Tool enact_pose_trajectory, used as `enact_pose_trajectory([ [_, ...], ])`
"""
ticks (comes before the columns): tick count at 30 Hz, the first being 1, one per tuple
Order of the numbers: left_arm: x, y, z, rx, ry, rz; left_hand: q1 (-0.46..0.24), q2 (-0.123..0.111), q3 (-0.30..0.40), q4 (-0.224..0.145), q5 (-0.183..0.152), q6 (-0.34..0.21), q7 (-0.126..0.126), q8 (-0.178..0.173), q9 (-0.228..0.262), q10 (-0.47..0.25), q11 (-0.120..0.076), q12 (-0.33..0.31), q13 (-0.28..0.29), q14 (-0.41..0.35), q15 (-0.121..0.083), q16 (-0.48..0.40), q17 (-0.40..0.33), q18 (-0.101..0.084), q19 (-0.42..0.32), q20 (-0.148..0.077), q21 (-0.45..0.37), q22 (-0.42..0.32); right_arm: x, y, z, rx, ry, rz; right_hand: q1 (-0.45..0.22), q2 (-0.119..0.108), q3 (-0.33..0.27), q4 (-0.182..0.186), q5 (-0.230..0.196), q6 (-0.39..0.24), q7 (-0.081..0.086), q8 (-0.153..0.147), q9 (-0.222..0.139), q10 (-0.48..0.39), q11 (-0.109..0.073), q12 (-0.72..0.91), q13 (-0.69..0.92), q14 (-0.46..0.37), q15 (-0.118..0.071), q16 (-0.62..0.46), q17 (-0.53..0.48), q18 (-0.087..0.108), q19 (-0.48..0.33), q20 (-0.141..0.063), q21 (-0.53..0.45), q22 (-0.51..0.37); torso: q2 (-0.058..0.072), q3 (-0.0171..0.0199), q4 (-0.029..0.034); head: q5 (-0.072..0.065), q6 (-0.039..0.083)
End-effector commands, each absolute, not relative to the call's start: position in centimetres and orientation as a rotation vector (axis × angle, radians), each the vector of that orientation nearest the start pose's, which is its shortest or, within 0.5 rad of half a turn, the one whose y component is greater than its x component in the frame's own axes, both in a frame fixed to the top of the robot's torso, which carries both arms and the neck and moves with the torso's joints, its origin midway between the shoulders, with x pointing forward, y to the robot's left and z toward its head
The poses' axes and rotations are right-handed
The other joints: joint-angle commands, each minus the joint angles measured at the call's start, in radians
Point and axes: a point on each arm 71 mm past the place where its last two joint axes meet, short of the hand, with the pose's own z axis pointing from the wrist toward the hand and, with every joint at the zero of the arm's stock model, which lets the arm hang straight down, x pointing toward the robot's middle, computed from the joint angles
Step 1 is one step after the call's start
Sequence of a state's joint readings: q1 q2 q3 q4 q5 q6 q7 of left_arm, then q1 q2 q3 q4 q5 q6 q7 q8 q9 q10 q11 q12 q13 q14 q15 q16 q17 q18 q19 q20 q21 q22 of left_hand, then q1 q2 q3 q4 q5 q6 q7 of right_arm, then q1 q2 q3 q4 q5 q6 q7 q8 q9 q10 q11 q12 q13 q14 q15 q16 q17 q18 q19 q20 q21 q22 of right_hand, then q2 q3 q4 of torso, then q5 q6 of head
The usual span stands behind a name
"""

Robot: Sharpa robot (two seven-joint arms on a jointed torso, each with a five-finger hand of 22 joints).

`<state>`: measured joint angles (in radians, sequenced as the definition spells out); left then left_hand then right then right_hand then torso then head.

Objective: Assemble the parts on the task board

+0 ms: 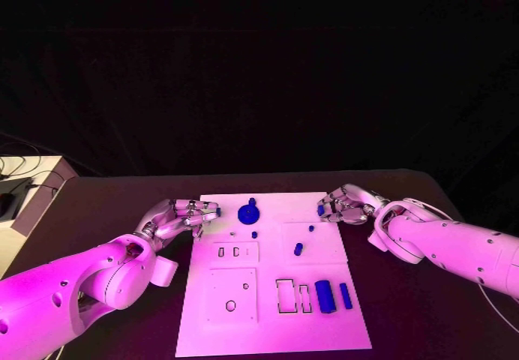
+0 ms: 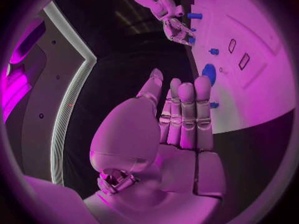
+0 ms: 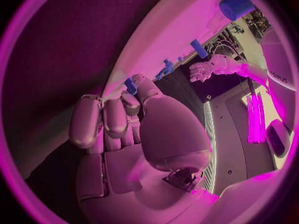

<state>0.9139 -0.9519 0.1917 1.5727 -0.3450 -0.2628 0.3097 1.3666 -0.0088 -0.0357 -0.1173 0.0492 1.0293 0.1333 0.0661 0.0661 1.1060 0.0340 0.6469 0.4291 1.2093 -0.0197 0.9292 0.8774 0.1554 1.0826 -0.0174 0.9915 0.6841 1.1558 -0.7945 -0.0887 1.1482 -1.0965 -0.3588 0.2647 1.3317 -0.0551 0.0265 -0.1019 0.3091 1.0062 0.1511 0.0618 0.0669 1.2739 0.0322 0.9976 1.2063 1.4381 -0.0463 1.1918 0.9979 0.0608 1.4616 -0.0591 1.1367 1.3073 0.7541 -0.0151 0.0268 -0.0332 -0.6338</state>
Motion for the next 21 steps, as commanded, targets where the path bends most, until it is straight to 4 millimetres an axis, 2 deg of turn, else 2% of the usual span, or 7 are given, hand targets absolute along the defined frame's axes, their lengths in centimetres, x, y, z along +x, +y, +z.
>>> enact_pose_trajectory([
  [1, 45.36, 24.53, -22.21, -0.961, 1.540, -1.447, 0.004, 0.007, 0.004, -0.001, 0.000, 0.002, -0.005, 0.005, 0.001, -0.008, -0.001, 0.002, -0.001, 0.000, -0.002, 0.004, -0.001, 0.013, -0.005, -0.001, 0.006, 0.001, 52.36, -28.51, -23.61, 0.095, 1.672, 0.756, -0.001, 0.014, 0.010, -0.003, 0.000, 0.010, -0.002, 0.002, 0.000, 0.009, -0.003, 0.007, 0.003, 0.004, -0.006, 0.005, 0.002, 0.005, 0.004, -0.003, 0.008, 0.158, 0.000, 0.0001, 0.0013, 0.000, 0.001],
  [11, 45.36, 24.58, -22.23, -0.963, 1.541, -1.443, 0.005, 0.009, 0.005, -0.001, 0.000, 0.002, -0.004, 0.005, 0.001, -0.007, -0.001, 0.001, -0.003, 0.000, -0.002, 0.004, -0.001, 0.013, -0.005, -0.001, 0.007, 0.001, 52.38, -28.37, -23.65, 0.095, 1.677, 0.759, -0.015, 0.043, 0.035, -0.015, -0.003, 0.041, -0.010, 0.003, 0.000, 0.013, -0.008, 0.008, 0.009, 0.004, -0.011, 0.005, 0.002, 0.003, 0.004, -0.007, 0.010, 0.158, 0.001, 0.0002, 0.0003, 0.004, 0.002],
  [21, 45.36, 24.63, -22.24, -0.965, 1.542, -1.440, 0.005, 0.009, 0.005, -0.001, 0.000, 0.002, -0.004, 0.005, 0.001, -0.007, -0.001, 0.001, -0.003, 0.000, -0.002, 0.004, -0.001, 0.013, -0.005, -0.001, 0.007, 0.001, 52.49, -28.47, -23.66, 0.101, 1.673, 0.748, -0.022, 0.063, 0.052, -0.022, -0.008, 0.061, -0.018, 0.002, -0.001, 0.018, -0.013, 0.009, 0.015, 0.005, -0.015, 0.006, 0.005, 0.001, 0.004, -0.011, 0.016, 0.159, 0.001, -0.0002, 0.0006, 0.003, 0.004],
])
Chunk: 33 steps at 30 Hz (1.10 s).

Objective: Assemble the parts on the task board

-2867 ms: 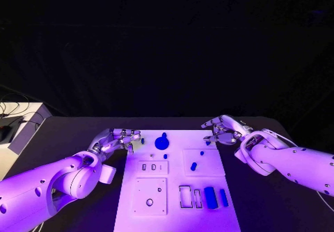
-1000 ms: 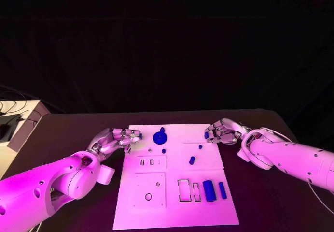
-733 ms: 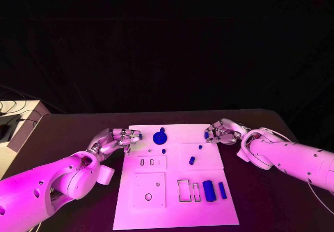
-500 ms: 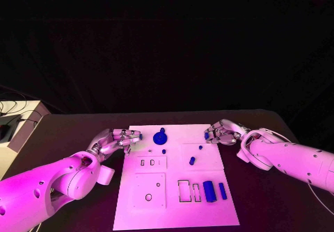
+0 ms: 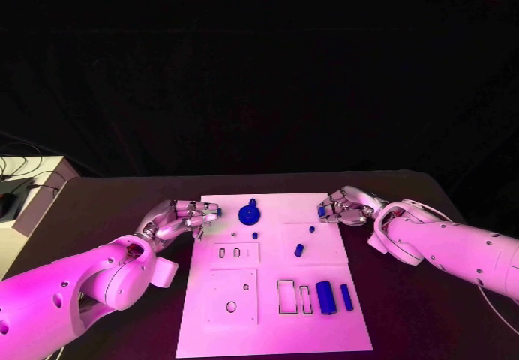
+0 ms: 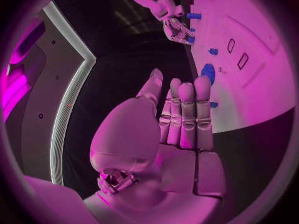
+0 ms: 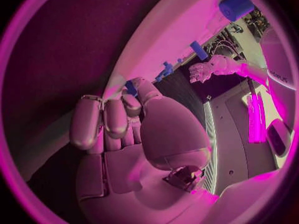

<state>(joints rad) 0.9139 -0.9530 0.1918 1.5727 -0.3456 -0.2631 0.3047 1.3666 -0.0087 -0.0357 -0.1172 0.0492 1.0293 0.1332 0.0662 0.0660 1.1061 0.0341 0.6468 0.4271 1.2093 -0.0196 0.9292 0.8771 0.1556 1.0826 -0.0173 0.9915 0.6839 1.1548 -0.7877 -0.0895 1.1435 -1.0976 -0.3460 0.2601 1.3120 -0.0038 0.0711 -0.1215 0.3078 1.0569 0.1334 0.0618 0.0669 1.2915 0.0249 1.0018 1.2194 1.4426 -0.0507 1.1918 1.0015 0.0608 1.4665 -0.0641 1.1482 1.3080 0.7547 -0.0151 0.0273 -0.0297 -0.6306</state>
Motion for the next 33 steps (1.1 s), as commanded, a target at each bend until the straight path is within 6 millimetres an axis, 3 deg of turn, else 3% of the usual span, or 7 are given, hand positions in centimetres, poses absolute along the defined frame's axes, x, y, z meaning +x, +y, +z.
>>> enact_pose_trajectory([
  [1, 45.36, 24.64, -22.24, -0.965, 1.543, -1.440, 0.005, 0.009, 0.005, -0.001, 0.000, 0.002, -0.004, 0.005, 0.001, -0.008, -0.001, 0.001, -0.001, 0.000, -0.002, 0.004, -0.001, 0.013, -0.005, -0.001, 0.007, 0.001, 52.50, -28.50, -23.66, 0.101, 1.672, 0.746, -0.003, 0.012, 0.007, -0.003, -0.006, 0.011, 0.000, 0.002, -0.001, 0.000, -0.006, 0.005, 0.002, 0.000, -0.010, 0.006, 0.002, 0.001, -0.001, -0.007, 0.004, 0.158, 0.000, -0.0002, 0.0001, -0.001, 0.000],
  [13, 45.37, 24.63, -22.26, -0.966, 1.545, -1.439, 0.005, 0.011, 0.005, -0.002, 0.000, 0.001, -0.003, 0.005, 0.001, -0.009, 0.001, -0.011, -0.014, -0.005, -0.001, -0.002, -0.006, 0.012, -0.009, 0.000, 0.003, 0.000, 52.54, -28.49, -23.47, 0.110, 1.644, 0.740, -0.007, 0.032, 0.022, -0.008, -0.006, 0.058, -0.018, 0.003, 0.004, 0.003, -0.017, 0.004, 0.007, 0.001, -0.017, 0.007, 0.006, -0.002, 0.000, -0.013, 0.009, 0.159, 0.000, 0.0003, 0.0002, -0.001, 0.000],
  [17, 45.35, 24.54, -22.26, -0.963, 1.549, -1.447, 0.006, 0.015, 0.006, -0.003, -0.003, 0.002, 0.002, 0.006, 0.002, 0.001, 0.007, -0.089, -0.075, -0.004, 0.004, -0.030, -0.026, 0.012, -0.011, 0.005, -0.013, -0.012, 52.52, -28.43, -23.32, 0.129, 1.624, 0.752, -0.001, 0.035, 0.026, -0.015, -0.007, 0.064, -0.021, 0.003, 0.005, 0.006, -0.019, 0.005, 0.010, 0.001, -0.019, 0.009, 0.010, -0.004, 0.001, -0.015, 0.016, 0.161, 0.000, 0.0004, 0.0002, -0.001, 0.001],
  [22, 45.36, 24.50, -22.27, -0.963, 1.550, -1.448, 0.008, 0.012, 0.004, -0.006, 0.000, 0.002, 0.000, 0.005, 0.001, 0.031, 0.007, -0.135, -0.116, 0.001, 0.003, -0.040, -0.032, 0.011, -0.005, 0.005, -0.023, -0.020, 52.54, -28.40, -23.15, 0.157, 1.601, 0.763, -0.001, 0.039, 0.029, -0.021, -0.009, 0.079, -0.026, 0.004, 0.006, 0.009, -0.022, 0.006, 0.013, 0.001, -0.020, 0.011, 0.013, -0.005, 0.001, -0.017, 0.019, 0.161, 0.000, 0.0002, -0.0001, 0.001, 0.003],
  [33, 45.40, 24.53, -22.34, -0.969, 1.551, -1.430, -0.001, 0.011, 0.001, -0.001, 0.001, 0.001, 0.001, 0.004, 0.001, 0.037, 0.007, -0.135, -0.119, 0.001, 0.004, -0.038, -0.029, 0.010, -0.003, 0.004, -0.023, -0.019, 52.56, -28.39, -22.75, 0.186, 1.580, 0.753, -0.007, 0.035, 0.025, -0.024, -0.010, 0.082, -0.026, 0.003, 0.006, 0.010, -0.023, 0.002, 0.014, 0.001, -0.021, 0.009, 0.013, -0.005, 0.001, -0.018, 0.019, 0.161, 0.000, -0.0001, -0.0002, 0.004, 0.006],
])
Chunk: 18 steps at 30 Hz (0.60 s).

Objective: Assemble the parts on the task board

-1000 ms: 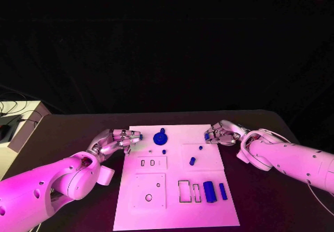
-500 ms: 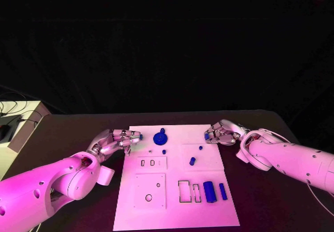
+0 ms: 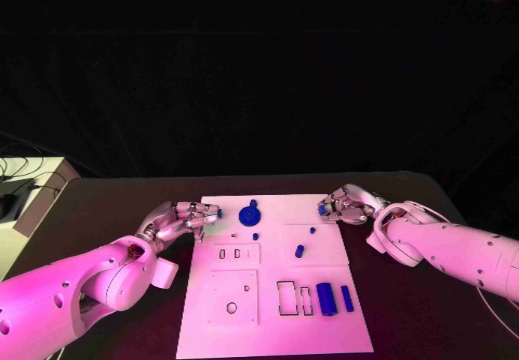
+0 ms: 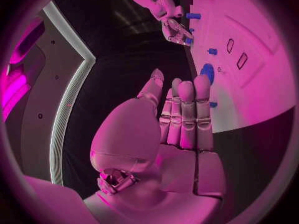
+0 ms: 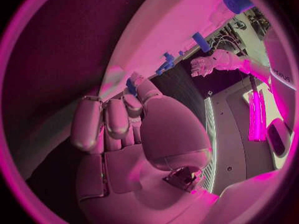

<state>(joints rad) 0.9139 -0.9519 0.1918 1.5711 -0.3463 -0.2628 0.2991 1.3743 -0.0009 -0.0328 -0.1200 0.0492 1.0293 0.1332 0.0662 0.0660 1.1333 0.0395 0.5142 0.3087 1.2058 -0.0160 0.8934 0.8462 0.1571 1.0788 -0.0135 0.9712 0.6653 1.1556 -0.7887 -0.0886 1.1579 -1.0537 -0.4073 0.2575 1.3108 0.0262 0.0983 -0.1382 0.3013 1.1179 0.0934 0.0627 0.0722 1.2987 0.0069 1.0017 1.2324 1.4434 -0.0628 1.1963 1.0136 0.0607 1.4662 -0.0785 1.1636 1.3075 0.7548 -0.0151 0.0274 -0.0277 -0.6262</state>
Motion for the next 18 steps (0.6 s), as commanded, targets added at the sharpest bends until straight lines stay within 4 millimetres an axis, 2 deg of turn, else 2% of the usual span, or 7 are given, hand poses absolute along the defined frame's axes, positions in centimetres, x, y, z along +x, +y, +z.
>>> enact_pose_trajectory([
  [1, 45.4, 24.5, -22.4, -0.971, 1.553, -1.425, -0.016, 0.003, -0.005, 0.006, 0.001, 0.002, 0.001, 0.005, 0.001, 0.015, 0.001, 0.002, 0.002, 0.006, 0.000, -0.001, 0.002, 0.009, 0.002, 0.000, -0.002, -0.001, 52.6, -28.3, -22.7, 0.190, 1.582, 0.752, -0.006, 0.005, -0.002, -0.007, -0.004, 0.021, 0.014, 0.002, 0.000, 0.003, -0.005, 0.002, 0.001, 0.000, -0.009, 0.004, 0.000, -0.005, 0.001, -0.004, 0.003, 0.161, -0.001, 0.0000, -0.0005, 0.002, 0.001],
  [4, 45.4, 24.5, -22.4, -0.975, 1.561, -1.405, -0.037, 0.002, -0.011, 0.023, 0.001, 0.012, 0.000, 0.009, 0.002, 0.026, -0.002, 0.023, 0.014, 0.015, -0.003, 0.007, 0.006, 0.010, 0.008, -0.002, 0.002, 0.001, 52.7, -28.2, -22.3, 0.199, 1.586, 0.747, -0.011, 0.003, -0.005, -0.005, -0.008, 0.020, 0.014, 0.002, 0.000, 0.003, -0.004, 0.002, 0.001, 0.000, -0.009, 0.003, 0.000, -0.005, 0.001, -0.004, 0.002, 0.161, -0.002, -0.0005, -0.0012, 0.002, 0.002],
  [7, 45.4, 24.4, -22.5, -0.972, 1.585, -1.371, -0.062, -0.003, -0.016, 0.040, 0.001, 0.053, -0.003, 0.029, 0.009, 0.052, -0.010, 0.069, 0.044, 0.035, -0.010, 0.023, 0.013, 0.012, 0.017, -0.005, 0.009, 0.004, 52.8, -27.9, -21.7, 0.208, 1.595, 0.740, -0.014, 0.002, -0.009, -0.004, -0.015, 0.019, 0.014, 0.002, 0.000, 0.003, -0.004, 0.000, 0.001, 0.001, -0.009, 0.003, -0.001, -0.005, 0.001, -0.004, 0.002, 0.161, -0.004, -0.0012, -0.0017, 0.001, 0.003],
  [11, 45.5, 24.4, -22.4, -0.960, 1.626, -1.314, -0.104, -0.011, -0.022, 0.069, 0.001, 0.097, -0.022, 0.050, 0.017, 0.069, -0.027, 0.150, 0.104, 0.077, -0.025, 0.066, 0.037, 0.017, 0.042, -0.014, 0.027, 0.012, 52.7, -27.1, -21.0, 0.205, 1.609, 0.735, -0.016, -0.001, -0.013, -0.002, -0.022, 0.019, 0.014, 0.002, 0.000, 0.004, -0.004, -0.001, 0.001, 0.001, -0.008, 0.002, -0.002, -0.005, 0.000, -0.004, -0.001, 0.160, -0.009, -0.0023, -0.0023, 0.004, 0.001],
  [12, 45.6, 24.3, -22.4, -0.957, 1.642, -1.296, -0.121, -0.016, -0.027, 0.081, 0.000, 0.112, -0.032, 0.059, 0.023, 0.082, -0.034, 0.175, 0.120, 0.102, -0.032, 0.100, 0.066, 0.020, 0.053, -0.018, 0.036, 0.016, 52.7, -26.8, -20.8, 0.202, 1.615, 0.734, -0.016, -0.001, -0.013, -0.002, -0.023, 0.019, 0.014, 0.002, 0.000, 0.004, -0.004, -0.001, 0.001, 0.001, -0.008, 0.001, -0.002, -0.005, 0.000, -0.004, -0.001, 0.160, -0.011, -0.0022, -0.0025, 0.005, 0.001],
  [14, 45.6, 24.2, -22.3, -0.952, 1.677, -1.261, -0.147, -0.019, -0.033, 0.102, 0.001, 0.127, -0.042, 0.067, 0.030, 0.096, -0.043, 0.207, 0.143, 0.140, -0.040, 0.156, 0.120, 0.015, 0.088, -0.025, 0.075, 0.063, 52.6, -26.1, -20.5, 0.197, 1.626, 0.736, -0.017, -0.001, -0.015, -0.001, -0.025, 0.018, 0.014, 0.002, -0.001, 0.004, -0.004, -0.003, 0.001, 0.000, -0.008, 0.000, -0.004, -0.005, 0.000, -0.004, -0.002, 0.160, -0.015, -0.0023, -0.0021, 0.006, 0.000],
  [18, 45.8, 23.9, -22.0, -0.924, 1.764, -1.208, -0.154, -0.023, -0.028, 0.118, 0.001, 0.148, -0.054, 0.077, 0.042, 0.102, -0.055, 0.257, 0.192, 0.196, -0.054, 0.232, 0.191, 0.004, 0.149, -0.038, 0.147, 0.157, 52.3, -24.9, -19.9, 0.199, 1.641, 0.755, -0.018, -0.002, -0.017, 0.002, -0.031, 0.019, 0.013, 0.002, 0.000, 0.003, -0.004, -0.006, -0.001, 0.000, -0.009, -0.003, -0.006, -0.004, -0.001, -0.004, -0.005, 0.159, -0.022, -0.0033, -0.0016, 0.008, -0.001],
])
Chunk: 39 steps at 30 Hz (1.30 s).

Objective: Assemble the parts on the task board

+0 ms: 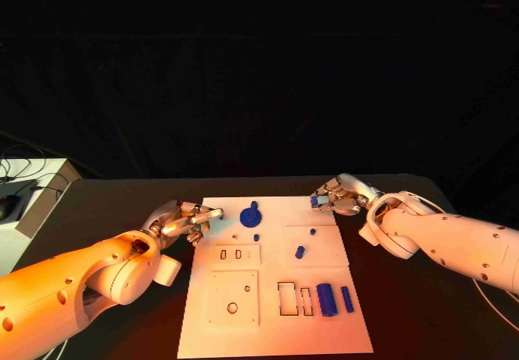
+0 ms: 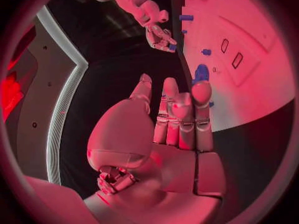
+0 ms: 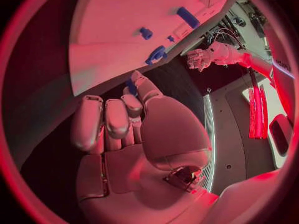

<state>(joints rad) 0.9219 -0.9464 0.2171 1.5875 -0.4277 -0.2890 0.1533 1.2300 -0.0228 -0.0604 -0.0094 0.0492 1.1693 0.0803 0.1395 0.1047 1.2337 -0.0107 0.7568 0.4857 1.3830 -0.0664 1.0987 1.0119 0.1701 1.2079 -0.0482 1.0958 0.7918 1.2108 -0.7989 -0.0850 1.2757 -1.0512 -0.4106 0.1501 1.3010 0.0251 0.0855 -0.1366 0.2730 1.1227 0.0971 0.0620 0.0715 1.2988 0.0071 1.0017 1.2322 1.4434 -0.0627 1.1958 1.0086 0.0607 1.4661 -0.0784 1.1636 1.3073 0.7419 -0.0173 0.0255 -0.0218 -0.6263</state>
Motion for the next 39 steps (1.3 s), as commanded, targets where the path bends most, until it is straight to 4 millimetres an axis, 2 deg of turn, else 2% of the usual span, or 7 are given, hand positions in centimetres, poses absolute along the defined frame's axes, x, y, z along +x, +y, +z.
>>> enact_pose_trajectory([
  [1, 45.9, 23.7, -21.8, -0.914, 1.785, -1.195, -0.009, -0.002, 0.002, 0.011, 0.001, 0.010, -0.002, 0.002, 0.005, -0.003, -0.005, 0.022, 0.030, 0.027, -0.005, 0.037, 0.037, -0.011, 0.032, -0.008, 0.036, 0.046, 52.3, -24.6, -19.7, 0.200, 1.643, 0.759, -0.008, -0.001, -0.005, 0.001, -0.003, 0.014, 0.010, 0.003, 0.000, 0.003, -0.005, -0.006, 0.000, 0.000, -0.009, -0.003, -0.001, -0.004, -0.001, -0.004, -0.005, 0.159, -0.011, -0.0015, 0.0011, 0.002, -0.001],
  [3, 46.2, 23.3, -21.4, -0.887, 1.837, -1.155, -0.008, -0.007, 0.011, 0.026, 0.001, 0.011, -0.001, -0.008, 0.008, -0.018, -0.003, 0.033, 0.078, 0.033, -0.004, 0.055, 0.064, -0.016, 0.047, -0.012, 0.061, 0.083, 52.1, -23.7, -19.4, 0.203, 1.652, 0.768, -0.009, -0.001, -0.006, 0.002, -0.003, 0.014, 0.010, 0.003, 0.000, 0.004, -0.004, -0.006, 0.000, 0.000, -0.009, -0.003, -0.001, -0.004, -0.001, -0.004, -0.005, 0.159, -0.017, -0.0036, 0.0025, 0.005, -0.004],
  [10, 47.1, 22.7, -20.0, -0.860, 1.884, -1.057, -0.013, -0.035, 0.024, 0.059, 0.000, -0.006, 0.012, -0.042, -0.014, -0.021, 0.004, 0.015, 0.136, 0.035, 0.002, 0.065, 0.085, -0.015, 0.052, -0.008, 0.080, 0.121, 51.1, -20.8, -18.9, 0.200, 1.681, 0.773, -0.007, -0.001, -0.007, 0.004, 0.000, 0.015, 0.010, 0.003, 0.000, 0.006, -0.005, -0.004, 0.001, 0.000, -0.009, -0.005, -0.004, -0.004, 0.000, -0.005, -0.006, 0.159, -0.031, -0.0076, 0.0062, 0.013, -0.012],
  [12, 47.3, 22.6, -19.7, -0.859, 1.886, -1.035, -0.012, -0.038, 0.023, 0.060, 0.000, -0.064, 0.033, -0.069, -0.030, -0.014, 0.012, 0.015, 0.137, 0.035, 0.006, 0.064, 0.085, -0.015, 0.052, -0.007, 0.079, 0.121, 50.8, -19.9, -18.9, 0.203, 1.690, 0.774, -0.008, -0.002, -0.007, 0.004, 0.001, 0.017, 0.009, 0.004, 0.001, 0.007, -0.005, -0.004, 0.002, 0.000, -0.010, -0.006, -0.004, -0.004, 0.000, -0.005, -0.007, 0.159, -0.033, -0.0084, 0.0074, 0.018, -0.015],
  [25, 47.6, 22.8, -19.1, -0.879, 1.861, -0.999, -0.002, -0.052, 0.031, 0.079, 0.000, -0.080, 0.038, -0.060, -0.033, -0.001, 0.016, -0.008, 0.141, 0.034, 0.011, 0.039, 0.079, -0.009, 0.051, 0.003, 0.065, 0.124, 48.0, -14.6, -20.0, 0.206, 1.720, 0.808, -0.013, -0.004, -0.010, 0.009, -0.007, 0.016, 0.009, 0.003, 0.000, 0.005, -0.005, -0.009, 0.000, 0.000, -0.010, -0.012, -0.012, -0.003, -0.001, -0.005, -0.013, 0.157, -0.046, -0.0140, 0.0115, 0.048, -0.050],
  [32, 47.5, 23.1, -18.9, -0.889, 1.845, -1.010, 0.000, -0.045, 0.030, 0.078, 0.000, -0.077, 0.037, -0.059, -0.033, 0.000, 0.015, -0.011, 0.143, 0.032, 0.010, 0.028, 0.074, -0.008, 0.046, 0.003, 0.055, 0.118, 46.3, -12.4, -22.0, 0.205, 1.736, 0.816, -0.012, -0.004, -0.010, 0.010, -0.006, 0.016, 0.010, 0.003, 0.000, 0.007, -0.006, -0.008, 0.000, 0.001, -0.010, -0.014, -0.015, -0.003, -0.001, -0.005, -0.017, 0.157, -0.042, -0.0154, 0.0119, 0.059, -0.063],
  [39, 47.5, 23.1, -18.9, -0.890, 1.840, -1.017, 0.002, -0.043, 0.029, 0.076, 0.000, -0.076, 0.036, -0.058, -0.033, 0.000, 0.015, -0.013, 0.144, 0.031, 0.010, 0.021, 0.070, -0.008, 0.044, 0.003, 0.049, 0.114, 44.9, -10.6, -23.5, 0.180, 1.740, 0.826, -0.012, -0.005, -0.008, 0.011, -0.006, 0.015, 0.011, 0.003, 0.000, 0.007, -0.006, -0.009, 0.000, 0.001, -0.009, -0.016, -0.019, -0.002, -0.001, -0.005, -0.021, 0.156, -0.041, -0.0142, 0.0118, 0.067, -0.077],
])
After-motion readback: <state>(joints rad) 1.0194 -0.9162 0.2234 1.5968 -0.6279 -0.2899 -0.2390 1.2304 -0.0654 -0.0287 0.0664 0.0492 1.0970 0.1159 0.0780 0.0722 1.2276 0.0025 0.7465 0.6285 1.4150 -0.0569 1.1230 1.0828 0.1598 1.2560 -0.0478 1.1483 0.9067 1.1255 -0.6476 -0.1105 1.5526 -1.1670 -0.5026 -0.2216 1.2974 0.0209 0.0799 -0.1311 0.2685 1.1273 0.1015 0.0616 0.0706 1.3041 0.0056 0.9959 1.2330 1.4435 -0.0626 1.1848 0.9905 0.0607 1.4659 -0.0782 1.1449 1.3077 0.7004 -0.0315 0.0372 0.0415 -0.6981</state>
